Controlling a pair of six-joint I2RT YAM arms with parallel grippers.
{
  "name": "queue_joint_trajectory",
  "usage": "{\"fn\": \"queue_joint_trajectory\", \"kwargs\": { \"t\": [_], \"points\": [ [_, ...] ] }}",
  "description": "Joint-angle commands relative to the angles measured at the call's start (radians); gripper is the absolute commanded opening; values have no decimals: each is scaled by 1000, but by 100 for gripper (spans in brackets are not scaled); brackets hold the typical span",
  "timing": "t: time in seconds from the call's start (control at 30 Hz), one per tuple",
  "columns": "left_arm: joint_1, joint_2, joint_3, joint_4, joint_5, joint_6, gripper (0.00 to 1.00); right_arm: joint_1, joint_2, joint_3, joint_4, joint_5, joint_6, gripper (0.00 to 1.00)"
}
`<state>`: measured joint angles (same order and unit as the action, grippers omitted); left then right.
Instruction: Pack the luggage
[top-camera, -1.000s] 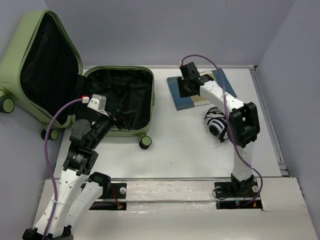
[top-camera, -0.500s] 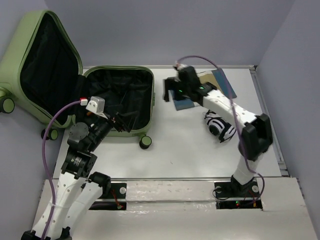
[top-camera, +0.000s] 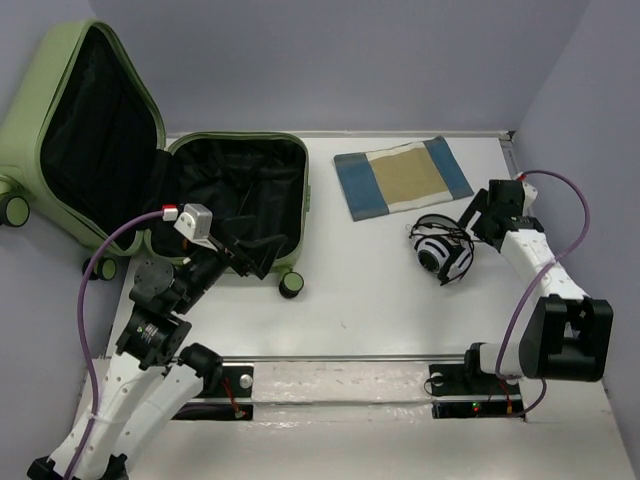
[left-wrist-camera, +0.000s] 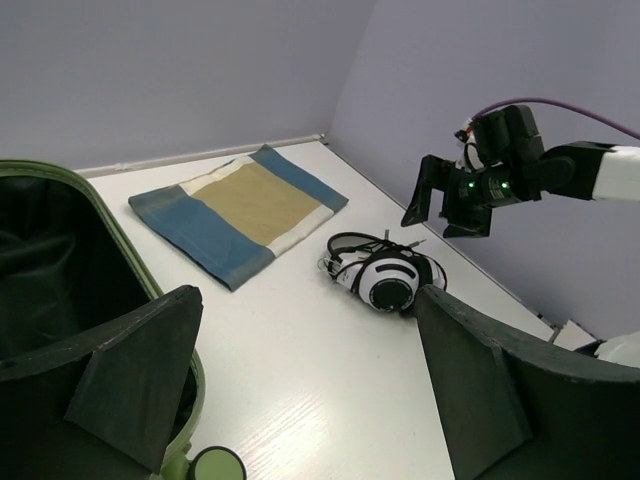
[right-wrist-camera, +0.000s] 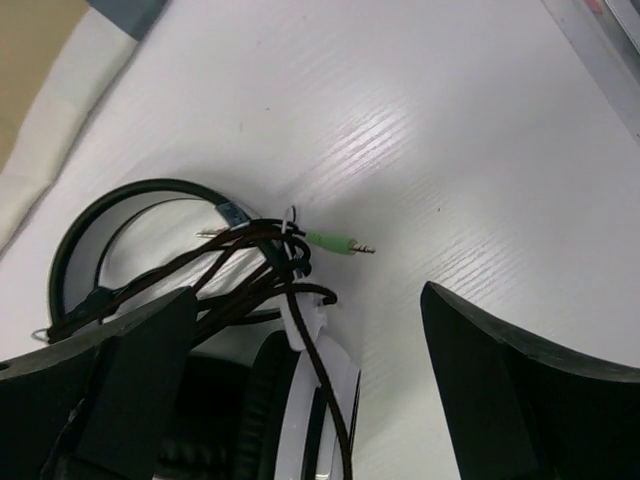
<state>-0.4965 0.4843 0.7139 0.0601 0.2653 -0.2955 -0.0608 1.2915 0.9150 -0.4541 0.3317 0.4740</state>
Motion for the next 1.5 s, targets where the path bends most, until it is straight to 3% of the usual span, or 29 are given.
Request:
{"fn": "queue_joint_trajectory", "kwargs": {
  "t": [0.0,0.27,0.37,0.47,0.5,0.57,0.6,0.73,0.9,0.97,1.0,1.07,1.1,1.3,1.33,1.37,1.4,1.47],
  "points": [
    [-22,-10,42,26,-9,13,99,-37,112,34,55,-80,-37,99],
    [-27,-18,42,24,-12,15,99,-37,278,41,91,-241,-35,99],
    [-27,-13,44,23,-17,16,99,-37,322,38,124,-296,-28,89],
    [-25,-7,44,20,-17,18,99,-37,325,30,146,-292,-17,50],
    [-25,-4,44,20,-17,18,99,-37,313,25,149,-263,-15,27],
    [-24,-4,45,20,-17,19,99,-37,242,19,147,-246,-9,10],
    [-24,-3,45,18,-17,19,99,-37,208,16,141,-240,-9,7],
    [-22,-1,45,17,-15,19,99,-37,17,24,102,-269,-17,7],
    [-13,-1,45,17,-17,15,99,162,-72,125,80,-306,21,7],
    [-8,0,45,15,-24,13,99,346,-3,189,98,-272,44,7],
    [-5,2,45,12,-37,13,99,463,79,328,116,-254,54,7],
    [-2,4,47,7,-49,13,99,567,182,385,143,-249,52,7],
    [1,7,47,1,-52,13,99,645,242,518,156,-250,51,7],
    [9,14,50,-9,-84,12,99,814,759,1103,135,-324,28,7],
    [10,14,50,-11,-90,13,99,837,828,1297,94,-354,26,8],
    [12,14,48,-11,-92,15,99,837,895,1390,71,-358,25,15],
    [12,17,48,-11,-95,13,99,837,1011,1473,40,-365,28,45],
    [15,17,50,-13,-106,13,99,837,1081,1620,28,-392,29,76]
  ]
}}
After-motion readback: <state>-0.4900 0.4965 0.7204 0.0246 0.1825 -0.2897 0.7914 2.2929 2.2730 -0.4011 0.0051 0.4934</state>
